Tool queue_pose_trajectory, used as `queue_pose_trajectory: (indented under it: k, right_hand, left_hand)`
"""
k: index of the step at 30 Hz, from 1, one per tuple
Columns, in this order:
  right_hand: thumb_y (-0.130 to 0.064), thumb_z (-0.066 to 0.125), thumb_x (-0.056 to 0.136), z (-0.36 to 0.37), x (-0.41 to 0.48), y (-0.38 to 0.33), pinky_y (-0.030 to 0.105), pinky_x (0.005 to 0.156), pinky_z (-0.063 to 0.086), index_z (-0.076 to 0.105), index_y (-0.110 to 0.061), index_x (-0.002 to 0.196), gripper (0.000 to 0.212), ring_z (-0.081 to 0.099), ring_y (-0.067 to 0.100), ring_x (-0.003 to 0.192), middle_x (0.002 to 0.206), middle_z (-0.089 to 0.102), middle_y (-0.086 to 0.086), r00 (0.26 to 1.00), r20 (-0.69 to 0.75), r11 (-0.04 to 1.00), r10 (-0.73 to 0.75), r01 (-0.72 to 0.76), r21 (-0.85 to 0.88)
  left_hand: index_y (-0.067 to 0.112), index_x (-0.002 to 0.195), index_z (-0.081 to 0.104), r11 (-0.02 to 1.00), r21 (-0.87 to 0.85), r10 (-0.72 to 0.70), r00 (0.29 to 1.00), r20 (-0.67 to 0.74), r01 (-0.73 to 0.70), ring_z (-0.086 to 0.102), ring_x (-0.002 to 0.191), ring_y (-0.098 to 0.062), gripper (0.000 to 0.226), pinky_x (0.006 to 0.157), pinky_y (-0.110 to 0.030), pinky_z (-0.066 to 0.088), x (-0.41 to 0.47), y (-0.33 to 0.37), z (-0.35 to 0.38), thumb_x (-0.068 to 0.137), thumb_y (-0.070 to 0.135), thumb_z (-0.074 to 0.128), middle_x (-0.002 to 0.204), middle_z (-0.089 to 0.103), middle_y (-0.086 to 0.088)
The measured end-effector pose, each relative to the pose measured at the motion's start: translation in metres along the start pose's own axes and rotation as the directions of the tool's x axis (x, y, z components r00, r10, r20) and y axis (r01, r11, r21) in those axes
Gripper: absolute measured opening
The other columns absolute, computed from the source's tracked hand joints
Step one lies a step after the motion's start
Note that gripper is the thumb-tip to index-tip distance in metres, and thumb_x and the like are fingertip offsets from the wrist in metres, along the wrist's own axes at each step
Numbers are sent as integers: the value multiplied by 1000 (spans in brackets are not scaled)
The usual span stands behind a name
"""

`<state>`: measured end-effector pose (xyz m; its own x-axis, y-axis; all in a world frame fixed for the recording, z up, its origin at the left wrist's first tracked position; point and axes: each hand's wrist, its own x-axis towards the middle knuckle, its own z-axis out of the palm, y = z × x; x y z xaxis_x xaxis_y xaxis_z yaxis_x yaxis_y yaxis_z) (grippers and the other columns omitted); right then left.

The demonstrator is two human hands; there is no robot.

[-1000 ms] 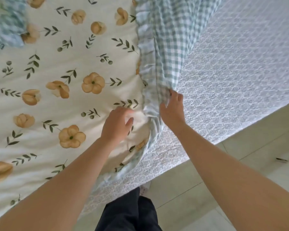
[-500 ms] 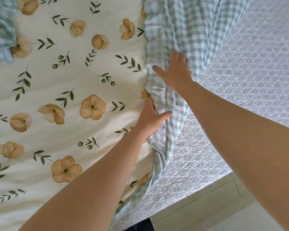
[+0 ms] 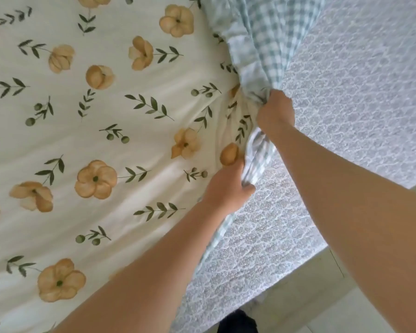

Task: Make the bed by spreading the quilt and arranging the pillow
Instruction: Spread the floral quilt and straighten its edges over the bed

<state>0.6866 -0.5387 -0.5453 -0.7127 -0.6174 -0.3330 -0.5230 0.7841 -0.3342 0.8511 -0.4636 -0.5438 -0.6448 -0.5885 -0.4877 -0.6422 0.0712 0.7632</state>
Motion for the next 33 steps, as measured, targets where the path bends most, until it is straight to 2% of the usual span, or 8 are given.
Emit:
queue_pose_trajectory:
  k: [7,12,17,21,24,26,28,33]
  right_hand:
    - [-10,36,99,-37,6,85,20,53,31,45,3,136,40,37,12,61,71,33,-3,913,231,866,336,-396,305]
    - [-10,33,100,-39,-27,180,30,80,53,51,-1,125,32,55,21,83,91,55,11,735,400,598,547,-678,428]
    - [-5,35,96,-54,-63,252,31,68,49,53,-9,112,24,46,17,63,71,47,5,614,510,404,603,-786,469]
    - [2,48,94,-61,-72,272,40,81,55,51,-4,125,33,55,26,93,105,56,14,774,512,721,371,-588,367]
    - [-1,58,90,-70,-79,287,34,77,48,53,-3,118,29,54,24,89,108,60,14,867,494,980,66,-149,130]
    - [-6,69,85,-80,-78,296,26,73,44,53,-5,122,41,56,20,92,106,61,8,811,581,986,-67,-34,162]
    - [-16,79,77,-91,-70,300,24,74,47,54,-12,123,52,60,18,96,104,63,1,764,635,971,-115,-48,233]
    - [-26,62,91,-103,-37,269,29,83,46,56,-12,116,29,59,19,104,111,61,0,885,434,945,-170,22,326]
  left_hand:
    - [23,76,41,996,85,15,968,249,-38,39,52,-11,23,50,-25,38,-5,35,42,96,19,50,67,42,2]
    - [10,94,52,947,294,46,962,268,-128,45,62,-14,14,54,-27,37,-30,47,90,95,24,49,75,45,3]
    - [24,104,50,900,411,7,949,315,-143,51,77,-16,20,67,-31,47,-47,51,128,88,13,55,98,49,4]
    - [25,132,46,916,401,-191,897,398,17,52,91,-12,57,73,-23,46,-53,48,154,79,15,67,114,45,5]
    - [29,127,54,942,318,-259,835,485,108,56,95,-14,48,77,-23,47,-51,57,159,83,18,66,115,53,6]
    - [34,117,62,950,267,-287,783,552,161,62,96,-17,36,85,-33,54,-51,65,162,84,21,64,107,60,6]
    - [35,109,65,957,241,-258,855,451,161,66,91,-15,28,83,-34,56,-46,70,163,84,22,62,100,62,11]
    - [31,106,64,971,-19,-237,971,3,237,62,86,-10,24,72,-26,48,-7,75,130,88,17,57,102,62,13]
